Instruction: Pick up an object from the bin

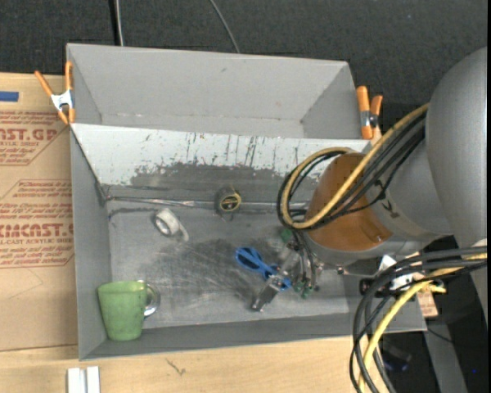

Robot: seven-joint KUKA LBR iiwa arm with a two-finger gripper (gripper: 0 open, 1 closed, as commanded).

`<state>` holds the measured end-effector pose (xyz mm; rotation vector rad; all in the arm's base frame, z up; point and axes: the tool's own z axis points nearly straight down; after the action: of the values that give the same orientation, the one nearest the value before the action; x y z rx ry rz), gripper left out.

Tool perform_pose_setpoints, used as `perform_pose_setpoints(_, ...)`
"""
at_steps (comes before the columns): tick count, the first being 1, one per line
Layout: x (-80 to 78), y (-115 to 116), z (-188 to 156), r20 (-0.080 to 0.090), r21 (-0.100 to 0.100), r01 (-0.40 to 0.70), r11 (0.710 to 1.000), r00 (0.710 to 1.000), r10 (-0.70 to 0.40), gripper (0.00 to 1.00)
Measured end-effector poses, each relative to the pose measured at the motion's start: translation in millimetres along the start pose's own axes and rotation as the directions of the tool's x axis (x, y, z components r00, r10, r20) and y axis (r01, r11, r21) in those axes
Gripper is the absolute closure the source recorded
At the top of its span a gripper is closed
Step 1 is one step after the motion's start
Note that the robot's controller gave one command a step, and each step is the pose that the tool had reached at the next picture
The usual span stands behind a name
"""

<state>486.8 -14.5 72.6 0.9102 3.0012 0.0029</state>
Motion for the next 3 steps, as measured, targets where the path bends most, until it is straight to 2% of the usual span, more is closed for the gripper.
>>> perform_pose_setpoints(1, 4.9, 9, -1, 0.006, 0.004, -0.005, 1.000, 1.000, 0.005, 0.00)
perform_pose_setpoints(2, 3.2, 12, -3, 0.012, -0.003, -0.002, 1.000, 1.000, 0.002, 1.00)
perform_pose_setpoints(3, 2.9, 13, -12, -0.003, 0.003, -0.002, 1.000, 1.000, 0.002, 1.00)
